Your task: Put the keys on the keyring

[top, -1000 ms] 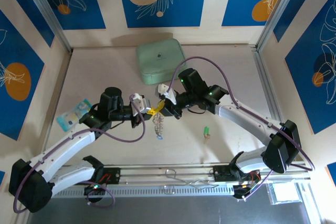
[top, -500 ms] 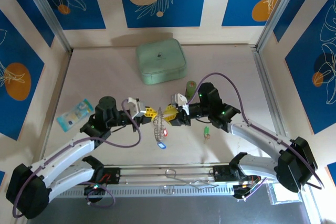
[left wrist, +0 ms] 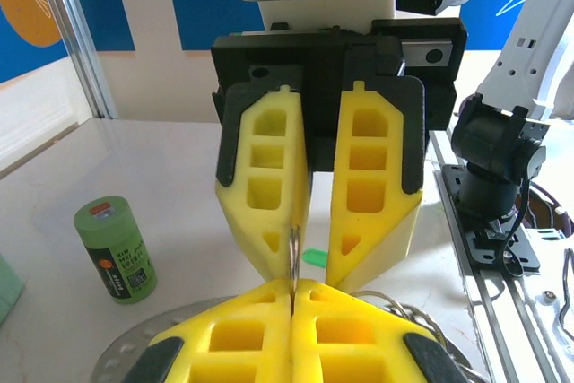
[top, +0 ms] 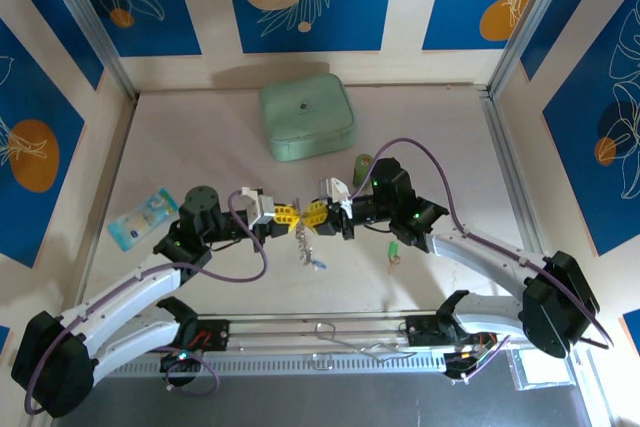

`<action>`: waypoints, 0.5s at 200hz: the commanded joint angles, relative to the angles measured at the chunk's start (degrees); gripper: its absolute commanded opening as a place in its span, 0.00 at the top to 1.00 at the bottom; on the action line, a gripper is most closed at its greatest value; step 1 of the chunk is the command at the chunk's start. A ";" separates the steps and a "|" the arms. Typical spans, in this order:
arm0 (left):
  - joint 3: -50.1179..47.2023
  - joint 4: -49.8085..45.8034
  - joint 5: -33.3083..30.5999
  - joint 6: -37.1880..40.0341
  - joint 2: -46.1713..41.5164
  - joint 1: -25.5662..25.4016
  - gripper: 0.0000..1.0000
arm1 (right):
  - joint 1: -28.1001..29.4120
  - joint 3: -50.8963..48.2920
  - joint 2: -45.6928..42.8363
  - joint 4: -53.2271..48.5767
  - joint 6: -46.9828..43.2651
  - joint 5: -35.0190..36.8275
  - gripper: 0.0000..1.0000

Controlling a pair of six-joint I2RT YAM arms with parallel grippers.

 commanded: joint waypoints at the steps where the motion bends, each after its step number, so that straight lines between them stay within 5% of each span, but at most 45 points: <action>1: -0.22 3.78 2.31 -0.13 -0.98 -0.47 1.00 | 0.78 1.58 0.82 1.38 0.61 -0.82 0.87; 30: -0.24 2.47 2.09 0.63 -1.32 -0.52 1.00 | 0.79 2.27 0.83 0.06 -0.38 -0.73 1.00; 49: 0.09 0.02 0.78 1.99 -1.93 -0.52 1.00 | 0.81 3.30 0.53 -3.46 -2.60 -0.02 1.00; 74: 0.85 -4.31 -1.74 3.82 -2.93 -0.52 0.77 | 0.85 5.55 0.40 -9.92 -6.47 1.91 1.00; 100: 2.73 -9.87 -3.35 5.53 -3.32 -0.52 0.71 | 0.95 8.45 0.92 -17.82 -10.52 5.39 1.00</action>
